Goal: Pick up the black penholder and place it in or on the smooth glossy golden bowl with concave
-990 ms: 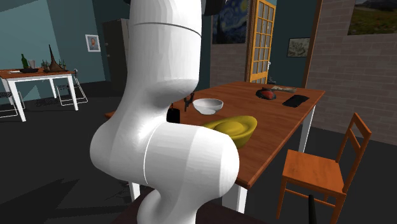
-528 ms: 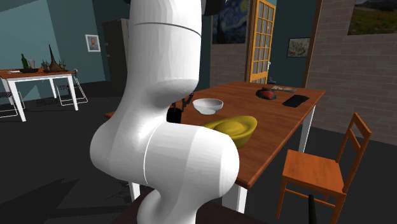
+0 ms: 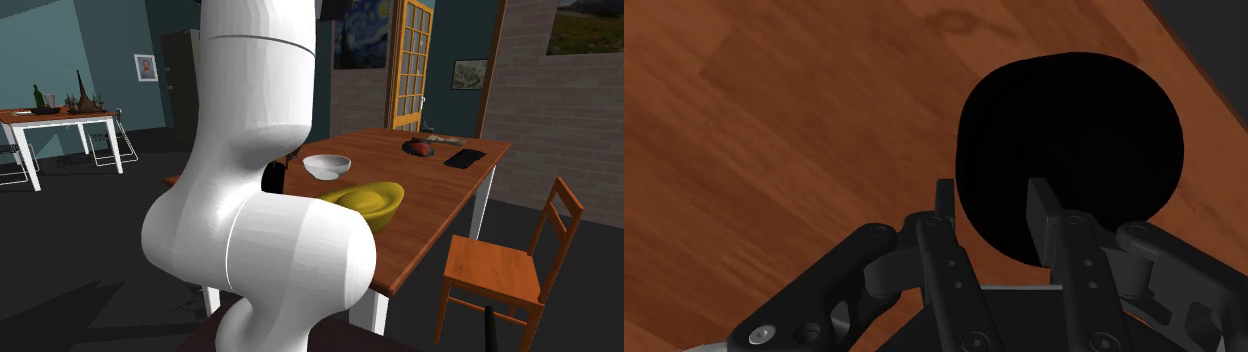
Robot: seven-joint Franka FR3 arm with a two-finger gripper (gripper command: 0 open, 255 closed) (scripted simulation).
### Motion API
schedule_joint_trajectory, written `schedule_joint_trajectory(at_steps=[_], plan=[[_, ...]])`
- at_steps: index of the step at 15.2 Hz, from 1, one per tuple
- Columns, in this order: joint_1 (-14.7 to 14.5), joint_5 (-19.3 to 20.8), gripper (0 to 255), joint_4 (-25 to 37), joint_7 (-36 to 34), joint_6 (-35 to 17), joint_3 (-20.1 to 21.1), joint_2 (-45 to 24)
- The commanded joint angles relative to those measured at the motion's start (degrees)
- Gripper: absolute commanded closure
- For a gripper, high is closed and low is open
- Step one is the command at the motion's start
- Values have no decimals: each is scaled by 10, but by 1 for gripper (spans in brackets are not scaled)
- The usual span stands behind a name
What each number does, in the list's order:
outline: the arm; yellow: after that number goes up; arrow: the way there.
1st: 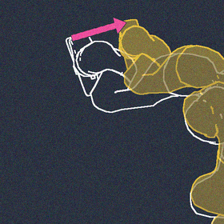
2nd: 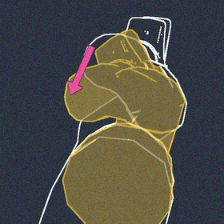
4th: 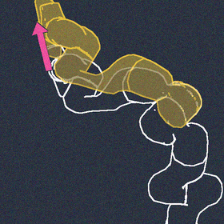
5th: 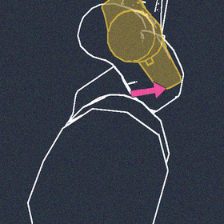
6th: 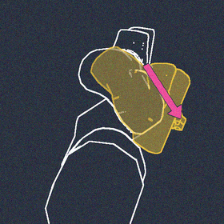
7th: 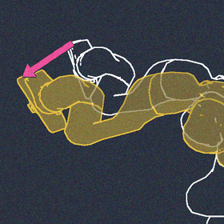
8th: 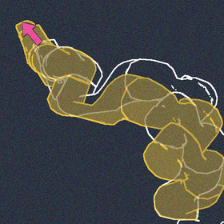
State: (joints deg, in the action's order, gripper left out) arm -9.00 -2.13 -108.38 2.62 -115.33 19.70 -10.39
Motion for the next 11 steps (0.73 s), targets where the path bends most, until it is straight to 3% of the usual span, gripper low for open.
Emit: schedule_joint_trajectory(at_steps=[1,11], plan=[[1,-2,255,9,2,15,0,7],[3,-8,255,63,1,88,1,26]])
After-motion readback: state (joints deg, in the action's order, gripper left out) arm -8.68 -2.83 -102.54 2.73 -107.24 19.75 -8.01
